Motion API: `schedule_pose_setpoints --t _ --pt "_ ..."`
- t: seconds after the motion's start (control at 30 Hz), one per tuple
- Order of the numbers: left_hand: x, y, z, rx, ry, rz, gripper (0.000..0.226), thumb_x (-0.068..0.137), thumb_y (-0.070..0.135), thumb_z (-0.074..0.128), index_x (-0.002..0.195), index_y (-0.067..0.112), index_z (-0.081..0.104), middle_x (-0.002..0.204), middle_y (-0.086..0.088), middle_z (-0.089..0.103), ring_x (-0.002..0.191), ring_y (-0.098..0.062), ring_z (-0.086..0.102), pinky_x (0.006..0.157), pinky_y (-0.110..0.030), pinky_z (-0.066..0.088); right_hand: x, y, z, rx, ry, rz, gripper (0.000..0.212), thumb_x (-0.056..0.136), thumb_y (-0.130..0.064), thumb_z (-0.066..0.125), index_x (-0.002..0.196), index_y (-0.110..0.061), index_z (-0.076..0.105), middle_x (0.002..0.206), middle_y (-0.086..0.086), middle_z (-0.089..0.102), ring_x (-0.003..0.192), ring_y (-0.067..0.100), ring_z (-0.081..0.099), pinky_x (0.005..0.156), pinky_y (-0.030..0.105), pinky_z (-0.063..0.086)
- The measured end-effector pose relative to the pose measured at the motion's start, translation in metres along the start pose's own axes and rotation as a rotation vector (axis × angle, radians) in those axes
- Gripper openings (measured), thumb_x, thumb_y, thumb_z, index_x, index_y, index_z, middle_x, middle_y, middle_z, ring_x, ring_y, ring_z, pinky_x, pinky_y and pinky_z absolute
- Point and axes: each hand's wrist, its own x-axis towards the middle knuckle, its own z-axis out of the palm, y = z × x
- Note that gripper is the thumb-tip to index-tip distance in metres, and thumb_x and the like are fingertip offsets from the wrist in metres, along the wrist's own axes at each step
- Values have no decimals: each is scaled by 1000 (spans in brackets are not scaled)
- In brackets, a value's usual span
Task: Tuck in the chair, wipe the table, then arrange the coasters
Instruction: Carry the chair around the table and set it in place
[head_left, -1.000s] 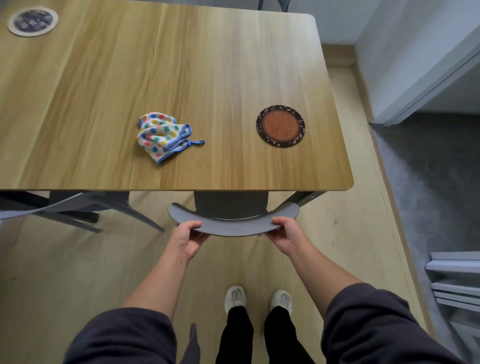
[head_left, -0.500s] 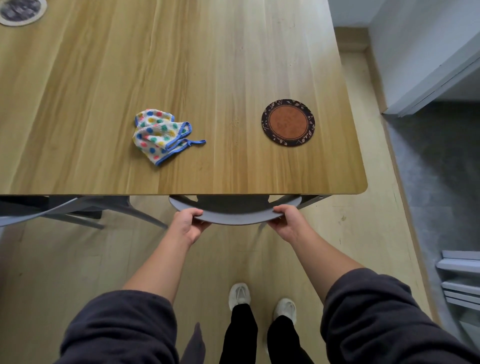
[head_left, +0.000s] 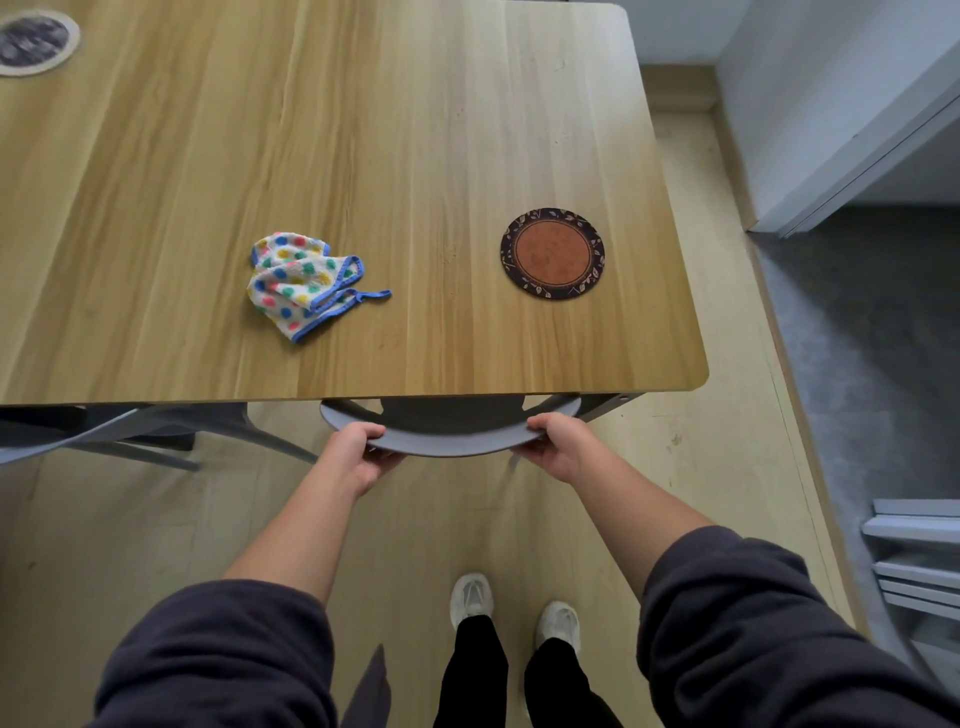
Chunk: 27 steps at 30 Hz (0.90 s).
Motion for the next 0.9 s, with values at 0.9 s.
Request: schedule_pose_setpoints --t 0.9 --pt "-149 -148 320 89 -412 144 24 98 22 44 116 9 55 108 -12 71 98 -28 69 73 -39 59 -77 -247 -302 -16 -349 -302 22 100 -5 38 112 -7 57 101 14 71 85 25 71 76 37 56"
